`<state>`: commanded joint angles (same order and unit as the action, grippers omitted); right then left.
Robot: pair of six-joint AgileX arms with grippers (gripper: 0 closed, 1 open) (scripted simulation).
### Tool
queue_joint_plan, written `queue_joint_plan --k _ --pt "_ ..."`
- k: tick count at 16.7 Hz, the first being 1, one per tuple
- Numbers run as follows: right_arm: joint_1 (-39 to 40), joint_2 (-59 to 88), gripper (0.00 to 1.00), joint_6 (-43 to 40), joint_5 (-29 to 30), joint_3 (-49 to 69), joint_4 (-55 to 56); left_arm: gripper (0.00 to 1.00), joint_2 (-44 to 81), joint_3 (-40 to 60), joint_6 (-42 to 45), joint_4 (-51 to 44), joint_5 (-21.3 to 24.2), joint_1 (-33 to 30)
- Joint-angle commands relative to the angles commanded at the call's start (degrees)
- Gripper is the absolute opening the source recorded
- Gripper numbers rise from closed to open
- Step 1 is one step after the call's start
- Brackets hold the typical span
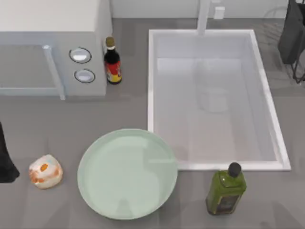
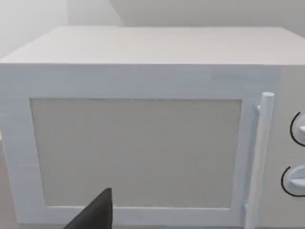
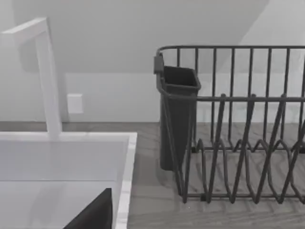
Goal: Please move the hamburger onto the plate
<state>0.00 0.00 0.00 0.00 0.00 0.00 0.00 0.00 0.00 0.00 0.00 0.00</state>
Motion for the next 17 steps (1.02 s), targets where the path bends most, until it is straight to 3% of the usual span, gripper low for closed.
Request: queue_joint_plan --k 7,17 --pt "0.00 0.00 1.00 0.00 0.00 0.00 0.00 1.00 8.76 6.17 4.30 -5.18 -0.05 -1.00" --pt "0.00 0.00 1.00 0.00 0.00 0.00 0.00 1.00 54.00 35.70 24.08 -30.51 0.65 -6.46"
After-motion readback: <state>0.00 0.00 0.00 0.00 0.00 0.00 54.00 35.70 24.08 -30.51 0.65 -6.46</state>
